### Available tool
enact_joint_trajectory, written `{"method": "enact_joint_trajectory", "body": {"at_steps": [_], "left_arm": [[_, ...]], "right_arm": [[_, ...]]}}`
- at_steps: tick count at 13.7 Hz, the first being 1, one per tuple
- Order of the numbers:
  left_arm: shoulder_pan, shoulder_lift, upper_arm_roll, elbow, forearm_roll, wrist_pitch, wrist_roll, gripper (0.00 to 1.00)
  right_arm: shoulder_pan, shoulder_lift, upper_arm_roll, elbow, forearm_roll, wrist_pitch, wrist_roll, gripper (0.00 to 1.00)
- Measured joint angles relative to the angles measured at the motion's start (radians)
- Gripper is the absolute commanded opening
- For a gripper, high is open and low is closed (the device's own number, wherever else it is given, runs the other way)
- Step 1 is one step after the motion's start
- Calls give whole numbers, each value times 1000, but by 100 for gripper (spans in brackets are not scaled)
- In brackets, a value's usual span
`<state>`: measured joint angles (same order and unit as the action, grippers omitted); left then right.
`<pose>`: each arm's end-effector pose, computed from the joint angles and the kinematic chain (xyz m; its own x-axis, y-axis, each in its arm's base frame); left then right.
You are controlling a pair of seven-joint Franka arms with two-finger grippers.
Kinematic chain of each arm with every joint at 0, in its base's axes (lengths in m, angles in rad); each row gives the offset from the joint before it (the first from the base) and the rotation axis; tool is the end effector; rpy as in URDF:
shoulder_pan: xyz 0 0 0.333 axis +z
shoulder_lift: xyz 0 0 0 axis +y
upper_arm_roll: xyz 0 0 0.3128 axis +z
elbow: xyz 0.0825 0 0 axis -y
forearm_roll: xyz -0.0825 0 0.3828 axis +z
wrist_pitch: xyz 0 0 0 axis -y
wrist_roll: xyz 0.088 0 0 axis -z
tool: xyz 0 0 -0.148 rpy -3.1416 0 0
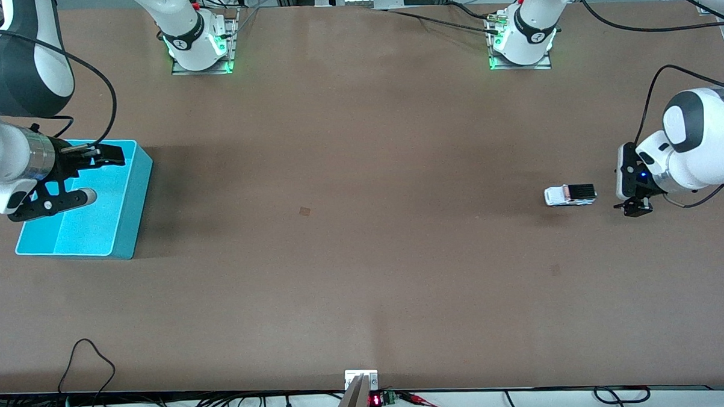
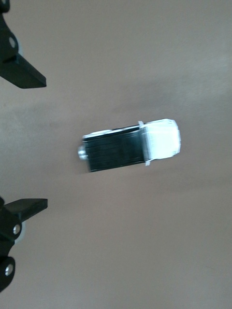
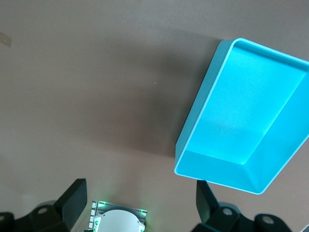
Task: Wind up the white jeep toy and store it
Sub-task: 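Withdraw the left gripper while the jeep rolls toward the table middle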
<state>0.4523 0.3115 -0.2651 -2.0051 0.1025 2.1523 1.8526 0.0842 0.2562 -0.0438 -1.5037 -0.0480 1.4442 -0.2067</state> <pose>0.5637 0.1151 0.2517 -0.1474 -0.9880 0.0460 -0.9778 0.1526 0.1435 0.5880 0.0184 0.4561 0.9196 0.2342 -0.3154 0.2447 -0.9696 -0.0067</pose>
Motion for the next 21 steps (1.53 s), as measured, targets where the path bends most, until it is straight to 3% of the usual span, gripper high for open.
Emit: {"method": "enact_joint_trajectory", "body": {"at_steps": [8,11,21], "left_arm": [[-26,27,-30,-14,-84,139,-5,100],[-41,28,-31,-11,-173,145,-13,100],[-141,22,-35,-5,-197,149,-348,100]], "right_arm": [[0,0,0,0,0,-2,0,100],[0,0,0,0,0,-2,0,100],[0,0,0,0,0,-3,0,100]]}}
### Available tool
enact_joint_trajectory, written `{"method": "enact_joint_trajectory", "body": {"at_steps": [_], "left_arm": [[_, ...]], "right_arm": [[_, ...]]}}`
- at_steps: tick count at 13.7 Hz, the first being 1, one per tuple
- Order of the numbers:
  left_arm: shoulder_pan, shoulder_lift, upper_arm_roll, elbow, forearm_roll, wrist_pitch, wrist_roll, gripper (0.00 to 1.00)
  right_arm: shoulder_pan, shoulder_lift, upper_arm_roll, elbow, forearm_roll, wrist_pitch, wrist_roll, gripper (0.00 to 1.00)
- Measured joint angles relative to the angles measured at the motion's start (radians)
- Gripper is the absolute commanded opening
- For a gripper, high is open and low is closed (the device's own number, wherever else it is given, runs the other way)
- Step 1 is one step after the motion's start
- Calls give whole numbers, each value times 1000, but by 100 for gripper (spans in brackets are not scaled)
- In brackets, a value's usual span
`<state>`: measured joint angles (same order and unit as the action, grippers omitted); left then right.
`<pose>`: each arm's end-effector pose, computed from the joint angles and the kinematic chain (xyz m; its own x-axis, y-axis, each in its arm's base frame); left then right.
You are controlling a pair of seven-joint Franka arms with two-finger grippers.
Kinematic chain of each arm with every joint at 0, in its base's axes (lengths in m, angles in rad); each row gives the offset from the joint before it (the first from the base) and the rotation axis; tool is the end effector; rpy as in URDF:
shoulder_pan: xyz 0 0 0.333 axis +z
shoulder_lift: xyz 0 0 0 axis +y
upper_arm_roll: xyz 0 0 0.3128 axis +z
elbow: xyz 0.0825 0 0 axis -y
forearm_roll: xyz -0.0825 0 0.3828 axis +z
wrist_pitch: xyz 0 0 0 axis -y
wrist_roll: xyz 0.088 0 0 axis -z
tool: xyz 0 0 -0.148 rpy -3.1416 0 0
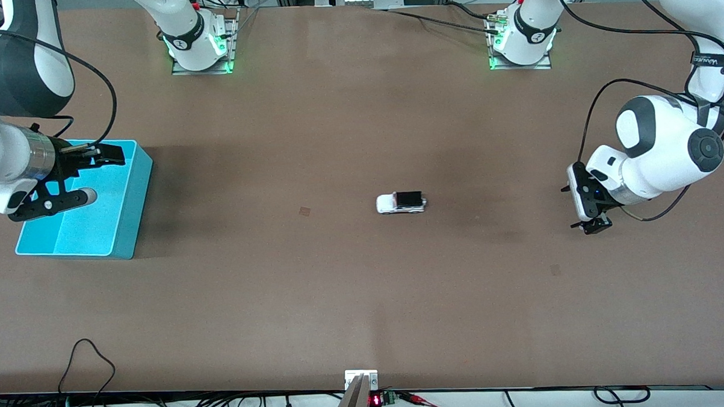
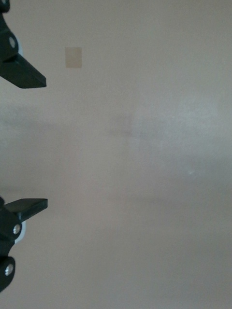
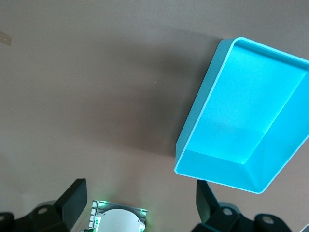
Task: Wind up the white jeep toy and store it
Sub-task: 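Withdraw the left gripper while the jeep rolls toward the table middle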
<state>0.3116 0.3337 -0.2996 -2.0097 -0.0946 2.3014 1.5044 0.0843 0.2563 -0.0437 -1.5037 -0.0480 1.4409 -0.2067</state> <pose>0.5953 0.0036 0.2511 0.1580 -0.9741 0.1617 -0.9872 -0.1523 0.0471 0.5875 0.0185 0.4560 0.9185 0.2342 -0.3185 0.2447 -0.9696 -0.0073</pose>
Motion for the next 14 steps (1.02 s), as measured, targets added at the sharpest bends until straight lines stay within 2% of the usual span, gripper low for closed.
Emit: {"method": "enact_joint_trajectory", "body": {"at_steps": [7,14], "left_arm": [[-103,-19,-2,3,0,9,-417,100],[-107,-50,6,28,0,11,-833,100]], "right_arm": [[0,0,0,0,0,0,0,100],[-1,0,0,0,0,-1,0,100]]}}
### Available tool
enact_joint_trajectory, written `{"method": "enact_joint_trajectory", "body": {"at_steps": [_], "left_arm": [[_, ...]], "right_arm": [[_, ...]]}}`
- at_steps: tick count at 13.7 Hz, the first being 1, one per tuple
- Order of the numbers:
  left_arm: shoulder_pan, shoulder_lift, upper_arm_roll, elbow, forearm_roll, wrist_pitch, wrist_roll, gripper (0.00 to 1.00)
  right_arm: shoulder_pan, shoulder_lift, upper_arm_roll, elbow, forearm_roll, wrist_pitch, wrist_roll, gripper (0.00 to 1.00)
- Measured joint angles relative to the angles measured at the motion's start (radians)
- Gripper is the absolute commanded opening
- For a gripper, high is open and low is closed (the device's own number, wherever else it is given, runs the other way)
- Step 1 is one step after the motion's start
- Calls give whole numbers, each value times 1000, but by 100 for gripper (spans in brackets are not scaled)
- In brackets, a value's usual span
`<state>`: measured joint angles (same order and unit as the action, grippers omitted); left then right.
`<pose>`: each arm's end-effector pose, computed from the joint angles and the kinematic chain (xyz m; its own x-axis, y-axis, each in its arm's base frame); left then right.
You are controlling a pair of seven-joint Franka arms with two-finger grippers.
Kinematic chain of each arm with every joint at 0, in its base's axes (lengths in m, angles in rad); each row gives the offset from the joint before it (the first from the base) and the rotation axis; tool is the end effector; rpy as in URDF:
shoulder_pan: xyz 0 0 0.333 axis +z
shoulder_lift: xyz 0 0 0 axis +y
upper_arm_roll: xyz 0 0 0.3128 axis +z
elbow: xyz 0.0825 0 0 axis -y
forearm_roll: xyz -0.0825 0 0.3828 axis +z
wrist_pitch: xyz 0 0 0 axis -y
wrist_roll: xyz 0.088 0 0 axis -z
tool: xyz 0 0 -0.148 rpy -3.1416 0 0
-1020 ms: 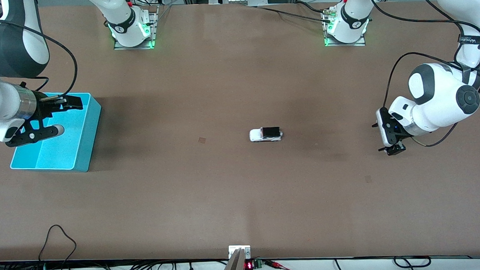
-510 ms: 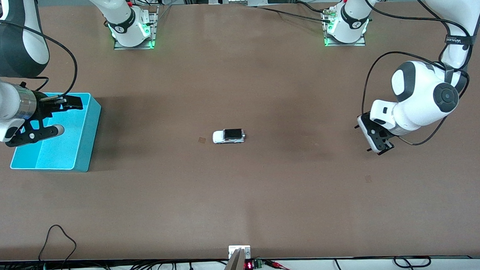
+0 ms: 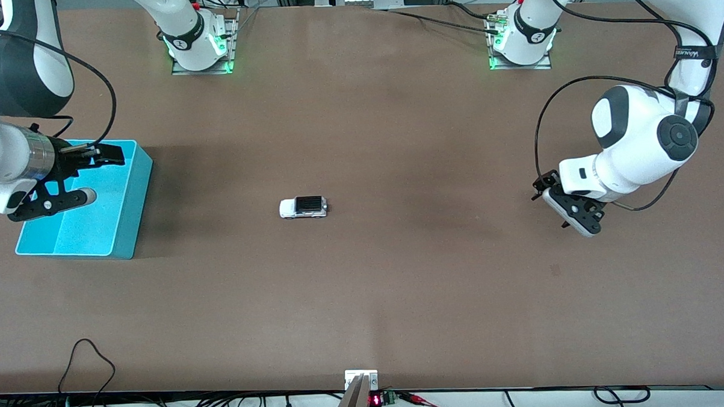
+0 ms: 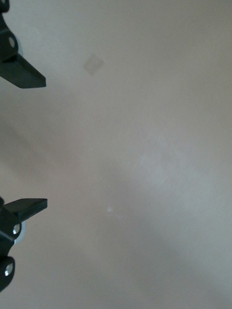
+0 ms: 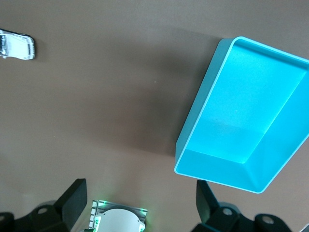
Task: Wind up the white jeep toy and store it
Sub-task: 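Withdraw the left gripper while the jeep rolls toward the table middle, then reach the right gripper to the jeep and grasp it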
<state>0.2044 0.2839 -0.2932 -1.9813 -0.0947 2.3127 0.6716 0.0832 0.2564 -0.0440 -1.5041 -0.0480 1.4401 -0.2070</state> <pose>0.6069 -0.0553 0.2926 0.7712 -0.6220 0.1358 -0.6347 -0.7676 0.0884 0.5873 0.0177 0.4557 0.9184 0.2331 -0.3197 0.2435 -0.9699 -0.0076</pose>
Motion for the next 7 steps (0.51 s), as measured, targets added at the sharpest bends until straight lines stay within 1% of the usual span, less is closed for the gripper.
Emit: {"method": "enact_joint_trajectory", "body": {"at_steps": [4,5,7], "left_arm": [[-1,-16,6,18,0,-1,-231,100],[-3,-20,8,20,0,-2,-272,100],[-13,-33,31,35,0,-35,-342,100]], "right_arm": [[1,0,1,-28,0,-7,-2,100],[2,-4,3,-51,1,2,-3,100],[7,-28,5,-123,2,74,-41,100]]}}
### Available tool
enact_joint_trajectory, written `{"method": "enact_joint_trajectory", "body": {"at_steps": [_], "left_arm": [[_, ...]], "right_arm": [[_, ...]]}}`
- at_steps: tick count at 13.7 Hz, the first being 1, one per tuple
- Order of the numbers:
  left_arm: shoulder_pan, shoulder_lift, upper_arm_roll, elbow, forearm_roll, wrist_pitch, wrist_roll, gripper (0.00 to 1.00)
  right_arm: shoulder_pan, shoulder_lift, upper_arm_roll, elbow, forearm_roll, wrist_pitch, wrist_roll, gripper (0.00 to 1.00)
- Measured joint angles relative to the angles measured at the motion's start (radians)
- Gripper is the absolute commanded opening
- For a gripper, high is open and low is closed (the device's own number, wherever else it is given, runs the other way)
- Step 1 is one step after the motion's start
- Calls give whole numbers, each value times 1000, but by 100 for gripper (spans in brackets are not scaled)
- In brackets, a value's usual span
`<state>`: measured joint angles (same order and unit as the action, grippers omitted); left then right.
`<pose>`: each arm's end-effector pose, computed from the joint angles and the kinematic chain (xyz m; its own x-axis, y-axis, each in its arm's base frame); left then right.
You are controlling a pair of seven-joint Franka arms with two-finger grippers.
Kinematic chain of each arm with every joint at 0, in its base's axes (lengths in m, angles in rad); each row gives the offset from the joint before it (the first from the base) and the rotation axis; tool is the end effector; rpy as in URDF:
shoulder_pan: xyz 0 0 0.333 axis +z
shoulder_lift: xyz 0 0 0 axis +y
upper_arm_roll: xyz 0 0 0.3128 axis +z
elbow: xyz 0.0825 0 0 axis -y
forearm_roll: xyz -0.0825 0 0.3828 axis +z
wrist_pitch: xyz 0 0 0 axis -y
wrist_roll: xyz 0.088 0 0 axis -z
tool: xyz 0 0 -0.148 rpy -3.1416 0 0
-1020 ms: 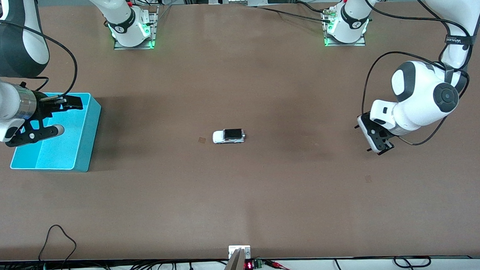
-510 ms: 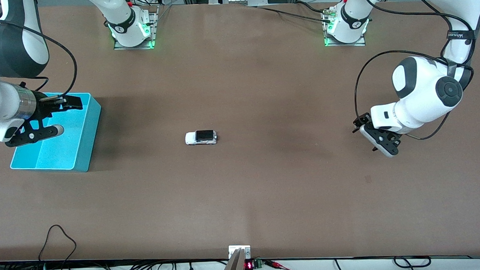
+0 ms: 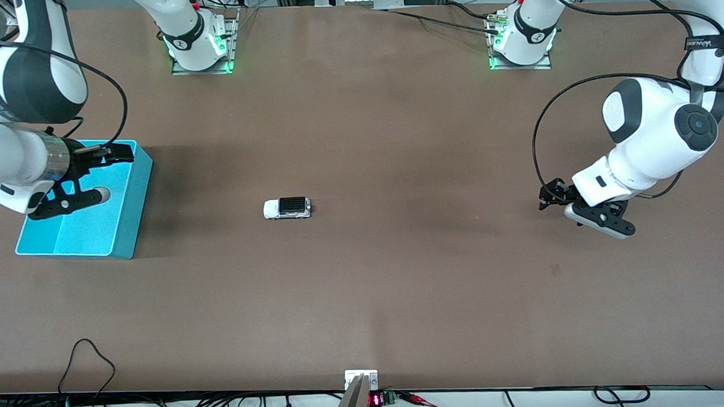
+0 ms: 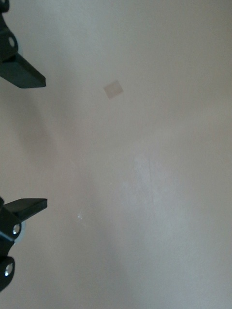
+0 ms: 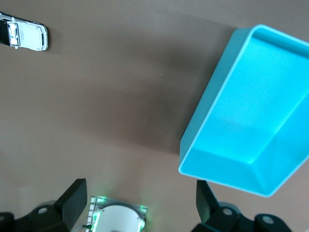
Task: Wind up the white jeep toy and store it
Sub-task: 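Reach the right gripper to the jeep and grasp it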
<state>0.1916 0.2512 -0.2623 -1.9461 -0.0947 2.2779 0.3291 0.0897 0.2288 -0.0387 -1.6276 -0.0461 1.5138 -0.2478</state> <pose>0.6144 -0.0445 0.3231 0.9407 -0.3159 0.1234 -0.3291 -0.9382 0.1069 0.5746 0.0236 0.4216 0.8963 0.2865 -0.3384 0.2937 -0.9554 -0.0310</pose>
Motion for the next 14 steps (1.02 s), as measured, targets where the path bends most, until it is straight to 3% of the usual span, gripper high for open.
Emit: {"method": "enact_joint_trajectory", "body": {"at_steps": [3,5,7,9,11,14], "left_arm": [[-14,-16,44,83,0,-132,-101,100],[-17,-28,70,145,1,-194,-153,100],[-32,-52,99,186,4,-250,-219,100],[-78,-87,154,204,5,-290,-256,100],[-108,-116,201,231,5,-340,-267,100],[-136,-139,243,270,5,-400,-274,100]], "right_arm": [[32,-68,3,-149,1,146,-93,100],[47,-134,42,-294,2,293,-147,100],[24,-200,144,-462,0,460,-229,100],[-49,-226,301,-551,-1,557,-339,100],[-85,-225,417,-574,-11,616,-410,100],[-87,-187,519,-588,-101,724,-441,100]]}}
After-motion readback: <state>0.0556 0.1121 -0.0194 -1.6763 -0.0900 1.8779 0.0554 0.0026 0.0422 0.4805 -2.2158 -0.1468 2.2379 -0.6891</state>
